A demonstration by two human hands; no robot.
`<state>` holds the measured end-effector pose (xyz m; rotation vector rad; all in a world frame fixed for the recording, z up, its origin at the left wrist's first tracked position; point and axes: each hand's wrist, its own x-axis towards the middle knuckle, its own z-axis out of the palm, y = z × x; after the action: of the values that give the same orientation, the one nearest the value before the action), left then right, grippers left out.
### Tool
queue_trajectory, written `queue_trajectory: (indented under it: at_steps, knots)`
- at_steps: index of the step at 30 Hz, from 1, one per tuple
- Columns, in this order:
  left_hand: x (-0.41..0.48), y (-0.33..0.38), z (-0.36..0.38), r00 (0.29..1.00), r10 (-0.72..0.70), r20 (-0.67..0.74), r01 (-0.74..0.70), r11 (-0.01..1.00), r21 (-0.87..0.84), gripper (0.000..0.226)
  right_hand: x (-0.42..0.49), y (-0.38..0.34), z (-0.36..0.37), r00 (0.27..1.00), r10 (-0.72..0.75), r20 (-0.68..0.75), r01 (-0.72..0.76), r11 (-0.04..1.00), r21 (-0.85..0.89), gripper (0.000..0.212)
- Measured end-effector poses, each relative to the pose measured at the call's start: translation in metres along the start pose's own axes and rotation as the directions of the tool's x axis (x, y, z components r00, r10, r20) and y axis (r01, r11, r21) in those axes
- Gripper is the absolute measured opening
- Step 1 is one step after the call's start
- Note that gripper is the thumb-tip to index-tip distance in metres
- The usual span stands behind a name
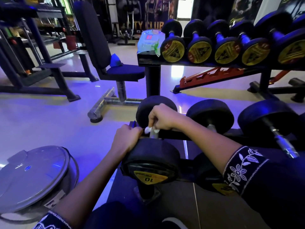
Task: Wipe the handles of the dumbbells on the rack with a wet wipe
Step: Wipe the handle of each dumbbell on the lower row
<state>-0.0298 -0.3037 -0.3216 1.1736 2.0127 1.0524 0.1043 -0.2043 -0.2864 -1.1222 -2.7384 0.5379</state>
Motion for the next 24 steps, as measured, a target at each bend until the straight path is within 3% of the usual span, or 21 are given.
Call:
queue_trajectory:
  at_steps: [2, 7, 10, 12, 16, 21, 24]
  knots:
    - [0.001, 0.0, 0.001, 1.0, -0.019, 0.002, 0.019, 1.0, 0.013, 0.027, 0.0, 0.004, -0.001, 0.996, 0.013, -0.093, -0.018, 0.999, -0.05, 0.009]
    - [-0.003, 0.004, -0.002, 1.0, -0.001, 0.028, 0.001, 1.0, 0.023, 0.029, -0.011, 0.003, 0.001, 0.977, -0.021, 0.21, -0.03, 0.971, 0.235, 0.017]
    - [-0.006, 0.001, -0.003, 0.996, 0.077, 0.045, -0.082, 0.99, 0.119, 0.04, -0.015, 0.005, -0.003, 0.993, 0.001, 0.116, -0.028, 0.971, 0.235, 0.015]
    - [-0.012, 0.006, -0.001, 0.976, 0.176, 0.128, -0.197, 0.965, 0.175, 0.043, -0.02, 0.008, -0.011, 0.998, 0.043, 0.055, -0.056, 0.96, 0.273, 0.014]
    - [-0.023, 0.034, 0.013, 0.886, 0.324, 0.331, -0.399, 0.897, 0.19, 0.02, -0.036, 0.024, -0.035, 0.99, 0.138, -0.018, -0.122, 0.921, 0.369, 0.015]
    - [-0.03, 0.068, 0.038, 0.802, 0.356, 0.479, -0.523, 0.807, 0.276, 0.018, -0.062, 0.044, -0.049, 0.969, 0.231, -0.09, -0.189, 0.922, 0.337, 0.017]
    - [-0.04, 0.078, 0.051, 0.708, 0.371, 0.601, -0.624, 0.728, 0.285, 0.028, -0.081, 0.061, -0.058, 0.941, 0.309, -0.138, -0.261, 0.922, 0.285, 0.02]
